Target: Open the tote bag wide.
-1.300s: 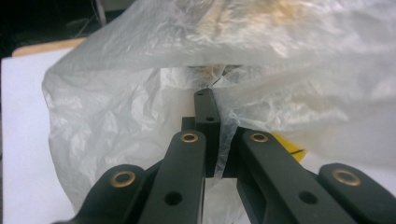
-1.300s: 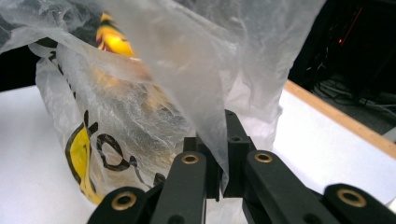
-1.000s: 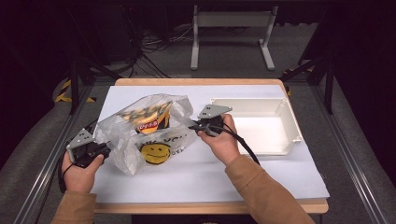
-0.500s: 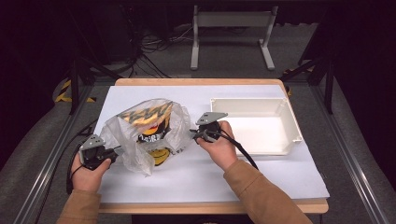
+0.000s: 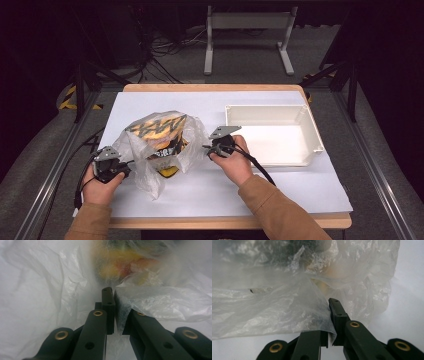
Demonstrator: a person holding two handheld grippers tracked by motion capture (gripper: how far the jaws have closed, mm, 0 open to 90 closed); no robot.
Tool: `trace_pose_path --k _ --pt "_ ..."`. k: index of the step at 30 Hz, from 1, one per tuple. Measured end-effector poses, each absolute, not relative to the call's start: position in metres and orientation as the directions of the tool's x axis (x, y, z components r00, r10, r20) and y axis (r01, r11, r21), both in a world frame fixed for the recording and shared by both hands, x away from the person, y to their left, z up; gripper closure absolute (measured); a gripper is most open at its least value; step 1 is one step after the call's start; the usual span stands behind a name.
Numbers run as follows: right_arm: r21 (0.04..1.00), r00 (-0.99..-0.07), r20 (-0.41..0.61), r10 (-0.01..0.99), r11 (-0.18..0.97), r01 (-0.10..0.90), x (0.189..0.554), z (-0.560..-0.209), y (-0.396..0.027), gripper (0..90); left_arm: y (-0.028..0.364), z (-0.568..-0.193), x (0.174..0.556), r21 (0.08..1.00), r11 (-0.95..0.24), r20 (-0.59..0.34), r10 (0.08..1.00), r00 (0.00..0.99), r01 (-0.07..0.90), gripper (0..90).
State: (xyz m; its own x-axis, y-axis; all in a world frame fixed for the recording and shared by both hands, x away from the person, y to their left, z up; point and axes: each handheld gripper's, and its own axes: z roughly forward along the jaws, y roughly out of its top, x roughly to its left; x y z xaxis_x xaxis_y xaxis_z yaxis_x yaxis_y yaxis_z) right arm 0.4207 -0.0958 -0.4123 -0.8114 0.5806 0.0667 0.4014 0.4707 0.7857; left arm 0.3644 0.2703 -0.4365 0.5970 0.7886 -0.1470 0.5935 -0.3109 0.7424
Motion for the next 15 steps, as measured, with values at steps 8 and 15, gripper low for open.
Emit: trace_pose_path --k 8,15 --pt "0.809 -0.817 0.067 0.572 0.449 0.38 0.417 -0.407 -0.1 80.4 0.276 -0.423 0.352 0.798 -0.273 -0.135 0.787 0.602 0.537 70.8" --pt "0.833 -0.824 0.037 0.565 0.438 0.338 0.409 -0.396 -0.106 67.7 0.277 -0.405 0.334 0.826 -0.274 -0.116 0.773 0.624 0.493 47.1"
